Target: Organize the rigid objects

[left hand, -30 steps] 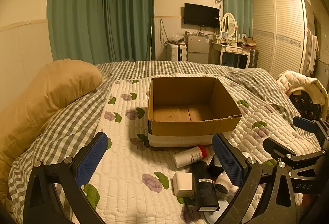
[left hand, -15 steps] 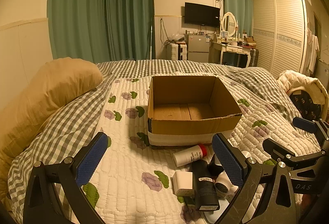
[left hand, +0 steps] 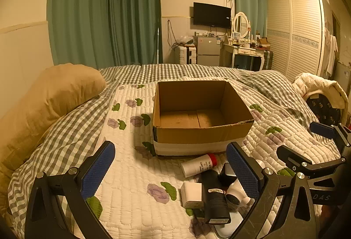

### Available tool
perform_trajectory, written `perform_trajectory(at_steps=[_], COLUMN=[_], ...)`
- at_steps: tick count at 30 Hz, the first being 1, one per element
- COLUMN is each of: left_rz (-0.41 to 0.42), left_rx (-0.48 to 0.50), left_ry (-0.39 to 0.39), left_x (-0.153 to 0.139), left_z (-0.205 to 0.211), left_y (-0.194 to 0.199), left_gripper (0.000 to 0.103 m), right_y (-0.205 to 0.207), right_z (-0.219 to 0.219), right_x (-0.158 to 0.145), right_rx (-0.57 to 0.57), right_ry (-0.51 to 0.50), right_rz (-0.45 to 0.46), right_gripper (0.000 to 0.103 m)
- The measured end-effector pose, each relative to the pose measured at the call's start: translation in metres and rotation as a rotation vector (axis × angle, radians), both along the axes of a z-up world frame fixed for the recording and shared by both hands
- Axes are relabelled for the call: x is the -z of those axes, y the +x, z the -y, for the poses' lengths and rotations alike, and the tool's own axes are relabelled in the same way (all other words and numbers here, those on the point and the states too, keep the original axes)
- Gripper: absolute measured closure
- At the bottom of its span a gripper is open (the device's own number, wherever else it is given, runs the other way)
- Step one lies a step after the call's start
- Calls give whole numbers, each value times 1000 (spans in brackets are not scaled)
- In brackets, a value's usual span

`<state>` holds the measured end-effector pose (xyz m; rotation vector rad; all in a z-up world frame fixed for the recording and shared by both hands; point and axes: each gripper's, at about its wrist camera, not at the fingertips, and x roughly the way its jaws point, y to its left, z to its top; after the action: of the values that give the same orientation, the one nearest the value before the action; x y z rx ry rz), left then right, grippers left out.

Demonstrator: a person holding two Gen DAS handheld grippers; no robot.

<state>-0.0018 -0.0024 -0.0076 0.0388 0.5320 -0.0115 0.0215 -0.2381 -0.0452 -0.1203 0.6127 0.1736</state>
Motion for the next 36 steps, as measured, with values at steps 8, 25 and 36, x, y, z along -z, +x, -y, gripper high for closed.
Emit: perform_trajectory(at_steps=[8,25,36], left_rz=[-68,-445,-497], left_rx=[11,150,278], left_ry=[14,65,104], left_x=[14,108,120], left_z=[5,54,69], left_y=[12,52,61], left_gripper=[0,31,62], right_y=[7,20,26], right_z=[2,9,5], right_x=[4,29,40], right_rx=[10,-10,-7], right_ry=[-44,-33,-72], right_rz=[-31,-125,-164], right_gripper=[0,0,0])
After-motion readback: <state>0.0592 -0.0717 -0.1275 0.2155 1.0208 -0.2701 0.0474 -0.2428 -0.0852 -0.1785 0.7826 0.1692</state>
